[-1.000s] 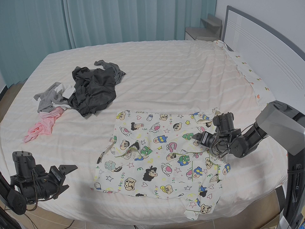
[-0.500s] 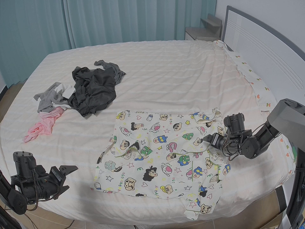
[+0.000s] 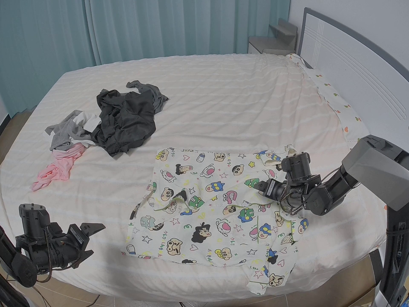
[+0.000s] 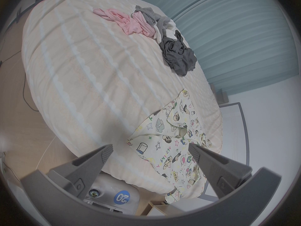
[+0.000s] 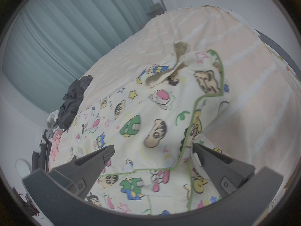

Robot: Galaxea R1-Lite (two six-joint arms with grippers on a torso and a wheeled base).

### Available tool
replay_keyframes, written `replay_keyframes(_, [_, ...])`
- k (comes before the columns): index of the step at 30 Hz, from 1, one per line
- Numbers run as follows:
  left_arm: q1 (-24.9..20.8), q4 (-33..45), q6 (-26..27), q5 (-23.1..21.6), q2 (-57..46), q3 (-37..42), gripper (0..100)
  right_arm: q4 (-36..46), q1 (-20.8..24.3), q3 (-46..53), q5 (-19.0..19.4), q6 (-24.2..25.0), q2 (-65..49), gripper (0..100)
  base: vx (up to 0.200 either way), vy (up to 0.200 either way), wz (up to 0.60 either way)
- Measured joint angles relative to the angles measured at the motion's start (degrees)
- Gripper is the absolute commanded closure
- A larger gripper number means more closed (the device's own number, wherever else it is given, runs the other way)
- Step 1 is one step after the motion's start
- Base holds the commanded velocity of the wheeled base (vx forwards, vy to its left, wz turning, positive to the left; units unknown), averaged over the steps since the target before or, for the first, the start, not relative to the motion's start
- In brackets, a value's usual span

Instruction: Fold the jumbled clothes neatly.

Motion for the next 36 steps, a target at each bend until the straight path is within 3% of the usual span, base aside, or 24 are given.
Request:
replay_keyframes(10, [0.0,0.0,-0.9,0.0,0.4,0.0,0,-0.5,5.4,-0.7,-0.1,-0.1,-0.1,0,0.0,0.0,0.0])
replay_keyframes(16, [-0.1,0.0,-1.0,0.0,0.5,0.0,0,-0.5,5.8,-1.0,-2.1,0.1,0.1,0,0.0,0.0,0.0])
replay_keyframes(20, [-0.1,-0.1,-1.0,0.0,0.7,0.0,0,-0.6,4.3,0.7,-2.7,1.5,-1.1,0,0.0,0.0,0.0])
replay_keyframes(27, [-0.1,-0.1,-1.0,0.0,1.1,0.0,0,-0.6,0.9,7.3,-2.0,8.7,-7.2,0,0.0,0.0,0.0])
replay_keyframes(36, [-0.2,-0.2,-1.0,0.0,1.4,0.0,0,-0.5,-8.4,14.1,1.4,8.3,-10.9,0,0.0,0.0,0.0])
